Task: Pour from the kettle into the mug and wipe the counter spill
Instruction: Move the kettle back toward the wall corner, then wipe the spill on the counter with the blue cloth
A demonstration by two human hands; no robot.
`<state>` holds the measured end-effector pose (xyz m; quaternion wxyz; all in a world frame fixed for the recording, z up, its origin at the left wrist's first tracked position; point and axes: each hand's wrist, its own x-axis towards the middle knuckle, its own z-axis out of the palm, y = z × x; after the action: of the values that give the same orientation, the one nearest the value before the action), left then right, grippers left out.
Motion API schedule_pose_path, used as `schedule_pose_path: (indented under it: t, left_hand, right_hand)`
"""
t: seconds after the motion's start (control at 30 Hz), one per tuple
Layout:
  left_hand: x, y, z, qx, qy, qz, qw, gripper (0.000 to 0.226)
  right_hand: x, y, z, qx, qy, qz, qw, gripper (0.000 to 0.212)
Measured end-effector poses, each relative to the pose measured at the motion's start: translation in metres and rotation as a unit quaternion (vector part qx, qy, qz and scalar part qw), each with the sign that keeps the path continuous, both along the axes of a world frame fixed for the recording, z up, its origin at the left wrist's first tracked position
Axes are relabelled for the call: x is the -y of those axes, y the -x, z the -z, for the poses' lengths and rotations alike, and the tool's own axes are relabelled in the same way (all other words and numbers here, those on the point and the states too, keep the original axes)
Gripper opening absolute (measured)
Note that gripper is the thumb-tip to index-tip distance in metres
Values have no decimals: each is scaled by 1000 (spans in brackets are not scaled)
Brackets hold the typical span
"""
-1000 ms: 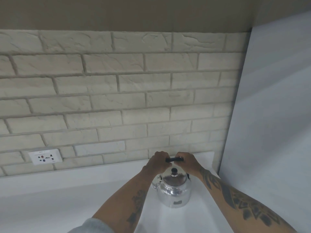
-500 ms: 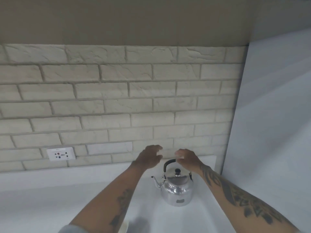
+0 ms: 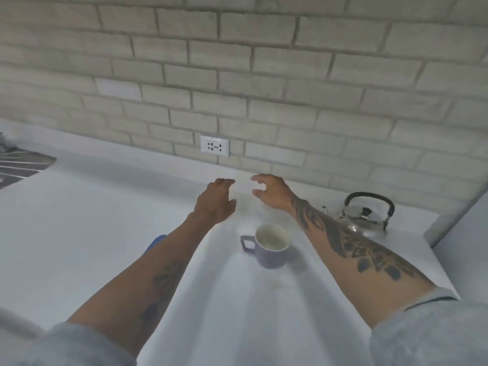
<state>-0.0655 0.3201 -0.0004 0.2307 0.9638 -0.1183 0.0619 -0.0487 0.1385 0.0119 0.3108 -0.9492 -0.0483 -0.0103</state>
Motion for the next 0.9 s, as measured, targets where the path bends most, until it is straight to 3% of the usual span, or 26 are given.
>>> schedule_pose_path:
  t: [0.4, 0.7, 0.9]
  left_hand:
    - [-124, 48, 62, -103, -14, -136, 985, 61]
    - [-158, 70, 96, -143, -24, -171, 975, 45]
    - [-166, 79, 117, -155, -63, -209, 964, 40]
  right_hand:
    - [-172, 9, 59, -52, 17, -131, 990, 45]
    - [-214, 12, 99, -97, 28, -150, 983, 42]
    - [-225, 12, 123, -123, 93, -128, 980, 47]
